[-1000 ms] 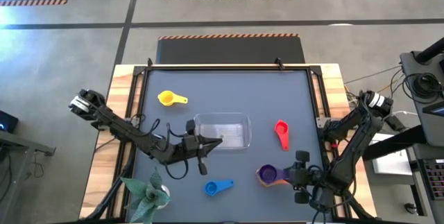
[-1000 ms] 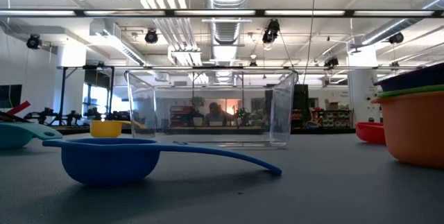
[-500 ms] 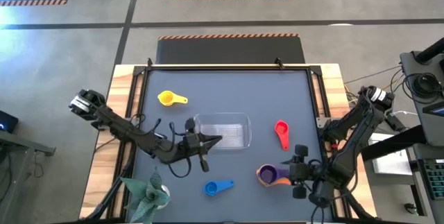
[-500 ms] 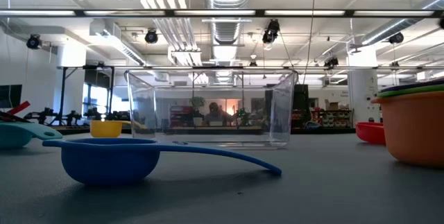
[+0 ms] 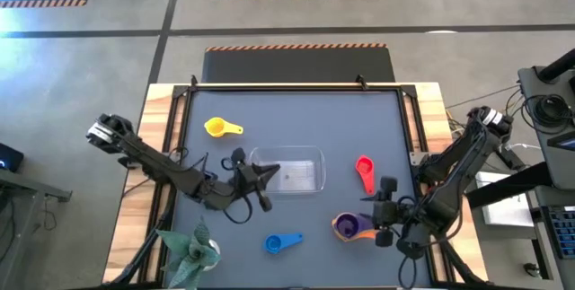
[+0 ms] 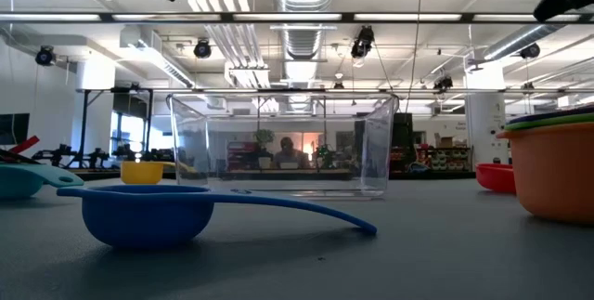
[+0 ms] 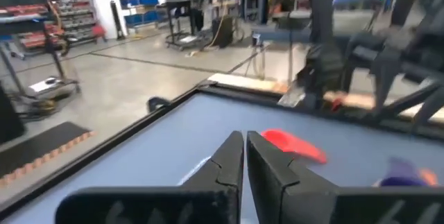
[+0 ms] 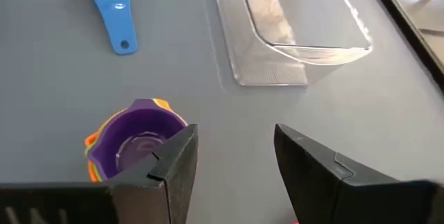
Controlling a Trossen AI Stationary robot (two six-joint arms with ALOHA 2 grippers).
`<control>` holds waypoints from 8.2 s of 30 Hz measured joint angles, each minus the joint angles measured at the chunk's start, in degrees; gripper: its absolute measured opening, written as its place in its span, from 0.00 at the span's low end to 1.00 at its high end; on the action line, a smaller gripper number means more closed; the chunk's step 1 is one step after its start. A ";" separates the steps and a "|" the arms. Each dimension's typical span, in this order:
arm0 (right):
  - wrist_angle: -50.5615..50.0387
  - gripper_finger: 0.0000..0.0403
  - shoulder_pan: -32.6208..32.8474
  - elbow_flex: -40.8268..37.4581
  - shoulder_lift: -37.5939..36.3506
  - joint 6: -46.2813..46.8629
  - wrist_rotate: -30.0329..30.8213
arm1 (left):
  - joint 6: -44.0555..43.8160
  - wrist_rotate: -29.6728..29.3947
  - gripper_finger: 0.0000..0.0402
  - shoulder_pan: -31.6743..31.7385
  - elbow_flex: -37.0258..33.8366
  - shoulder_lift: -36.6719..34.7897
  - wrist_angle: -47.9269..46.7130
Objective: Nest measuring cups in basket
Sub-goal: Stack the yellow measuring cup on top of the purple measuring cup, then stack the light blue measuring cup on top of the yellow measuring cup
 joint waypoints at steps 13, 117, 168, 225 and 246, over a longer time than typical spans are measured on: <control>-3.99 0.44 -0.20 -0.68 -5.39 -5.43 12.64 | -33.79 20.07 0.15 23.09 18.40 -8.11 -80.45; 36.02 0.70 -26.53 -8.09 -1.97 -41.56 2.34 | -24.24 18.20 0.00 11.36 85.65 51.39 -95.32; 13.77 0.30 -6.26 -11.48 -13.30 -11.93 -1.92 | -26.25 8.99 0.00 -1.78 58.04 33.80 -76.73; 12.93 0.50 7.41 -9.08 -5.95 -4.36 0.12 | -42.30 31.20 0.00 -2.73 7.05 -12.43 -59.74; 13.13 0.50 7.41 -8.66 -7.30 -7.18 4.44 | -58.73 46.42 0.13 -2.49 7.03 -10.59 -91.82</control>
